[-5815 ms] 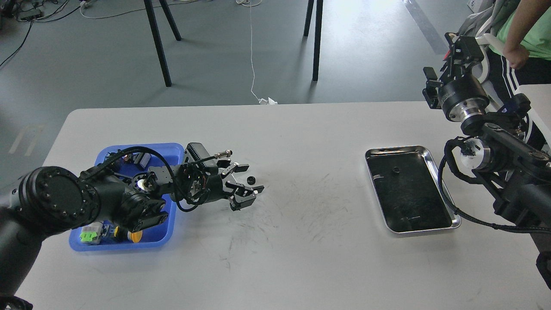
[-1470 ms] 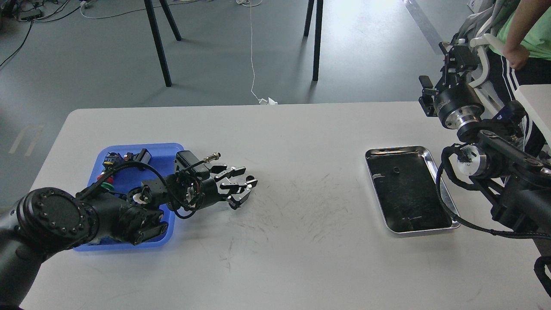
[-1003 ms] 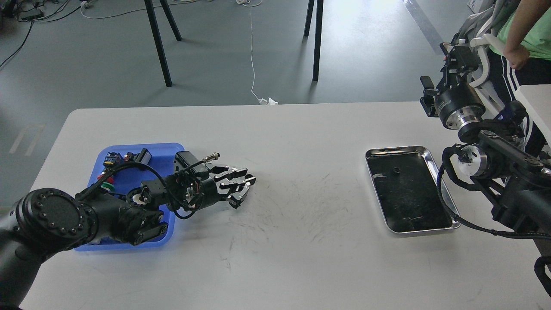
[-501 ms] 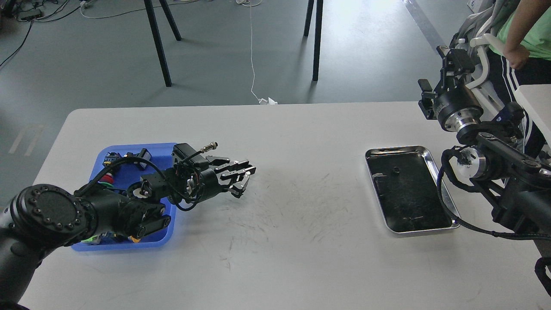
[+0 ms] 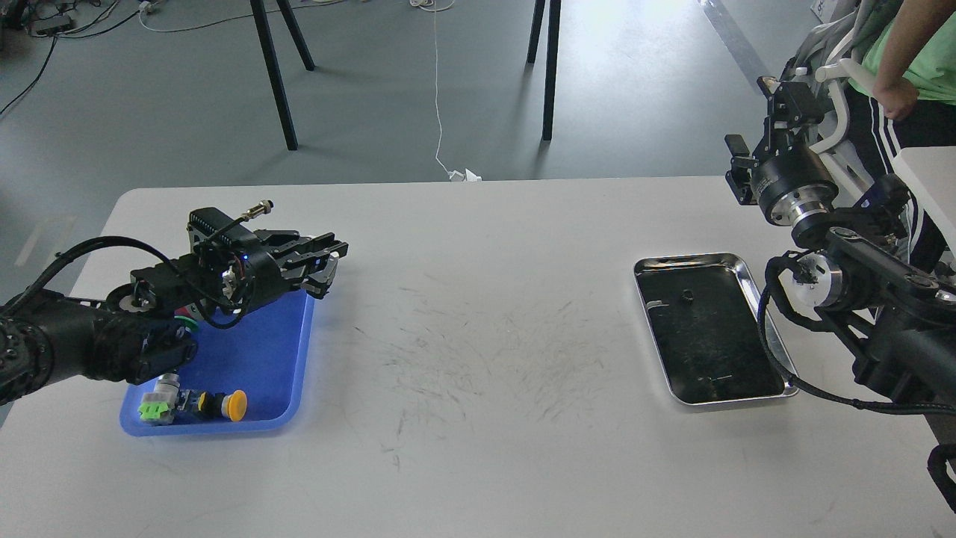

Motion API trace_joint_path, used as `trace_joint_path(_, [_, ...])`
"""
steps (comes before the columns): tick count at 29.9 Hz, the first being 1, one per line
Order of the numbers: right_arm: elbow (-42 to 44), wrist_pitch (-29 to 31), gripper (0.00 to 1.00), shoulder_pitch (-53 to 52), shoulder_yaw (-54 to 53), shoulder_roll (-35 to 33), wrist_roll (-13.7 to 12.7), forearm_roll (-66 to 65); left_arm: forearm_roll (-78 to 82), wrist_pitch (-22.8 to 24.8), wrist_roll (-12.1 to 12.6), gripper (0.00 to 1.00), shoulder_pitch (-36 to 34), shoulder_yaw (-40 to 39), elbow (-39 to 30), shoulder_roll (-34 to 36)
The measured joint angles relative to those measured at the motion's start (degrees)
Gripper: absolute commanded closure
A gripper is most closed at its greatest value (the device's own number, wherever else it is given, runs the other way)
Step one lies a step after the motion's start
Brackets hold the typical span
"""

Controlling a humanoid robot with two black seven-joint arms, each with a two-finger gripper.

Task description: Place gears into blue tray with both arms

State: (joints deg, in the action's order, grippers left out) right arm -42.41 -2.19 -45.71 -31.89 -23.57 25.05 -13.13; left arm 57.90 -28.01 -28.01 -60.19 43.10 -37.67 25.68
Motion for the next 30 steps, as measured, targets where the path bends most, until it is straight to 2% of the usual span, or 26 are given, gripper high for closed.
trace_joint_path(8, [-0.05, 0.0, 0.06, -0.25, -0.01, 0.1, 0.0, 0.03, 5.48, 0.0, 0.03, 0.74, 0.57, -0.22, -4.81, 11.53])
trace_joint_path(14, [-0.02, -0.01, 0.06, -0.32, 0.03, 0.63, 0.0, -0.03, 6.29, 0.0, 0.01, 0.74, 0.74, -2.42, -14.43, 17.31])
trace_joint_path(20, [0.0, -0.02, 0.06, -0.32, 0.09, 0.8, 0.0, -0.06, 9.23, 0.0, 0.01, 0.71, 1.66, -4.36, -19.09, 19.72])
trace_joint_path(30, [-0.13, -0.01, 0.06, -0.33, 0.13, 0.81, 0.0, -0.06, 10.1, 0.01, 0.01, 0.68, 5.12, -4.6, -16.45, 18.28])
